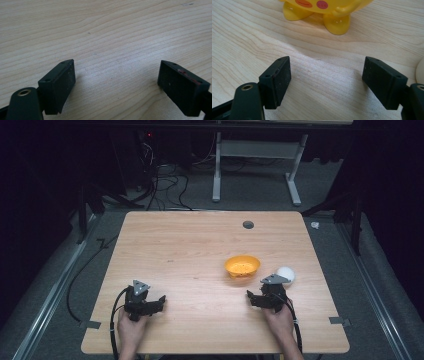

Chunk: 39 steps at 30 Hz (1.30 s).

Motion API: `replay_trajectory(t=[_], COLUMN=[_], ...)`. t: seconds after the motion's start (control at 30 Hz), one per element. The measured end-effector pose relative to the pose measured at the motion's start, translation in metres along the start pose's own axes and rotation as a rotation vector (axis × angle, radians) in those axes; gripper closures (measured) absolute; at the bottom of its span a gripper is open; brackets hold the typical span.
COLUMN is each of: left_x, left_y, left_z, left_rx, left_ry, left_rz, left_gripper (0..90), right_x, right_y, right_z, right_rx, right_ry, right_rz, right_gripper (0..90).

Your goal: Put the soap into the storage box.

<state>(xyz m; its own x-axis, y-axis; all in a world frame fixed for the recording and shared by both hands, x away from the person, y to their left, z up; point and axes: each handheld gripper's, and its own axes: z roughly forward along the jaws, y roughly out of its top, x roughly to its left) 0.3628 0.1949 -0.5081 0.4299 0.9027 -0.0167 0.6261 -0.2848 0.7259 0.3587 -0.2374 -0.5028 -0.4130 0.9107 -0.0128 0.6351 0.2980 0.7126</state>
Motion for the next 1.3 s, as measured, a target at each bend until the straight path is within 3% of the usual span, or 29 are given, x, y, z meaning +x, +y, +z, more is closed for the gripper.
replay_trajectory(t=[1.1,1.3], left_x=[-0.0004,-0.0004], left_y=[-0.0002,-0.0002], left_z=[-0.0003,-0.0003], left_rx=[-0.001,-0.001], left_ry=[-0.001,-0.001], left_rz=[-0.001,-0.001], left_gripper=[15.1,15.1], right_x=[0.0006,0.0002], right_y=[-0.0006,0.0004], right_z=[-0.0011,-0.0055], right_rx=[-0.001,-0.023], right_ry=[-0.002,0.006], right_rz=[0.002,0.013], right_gripper=[25.0,26.8])
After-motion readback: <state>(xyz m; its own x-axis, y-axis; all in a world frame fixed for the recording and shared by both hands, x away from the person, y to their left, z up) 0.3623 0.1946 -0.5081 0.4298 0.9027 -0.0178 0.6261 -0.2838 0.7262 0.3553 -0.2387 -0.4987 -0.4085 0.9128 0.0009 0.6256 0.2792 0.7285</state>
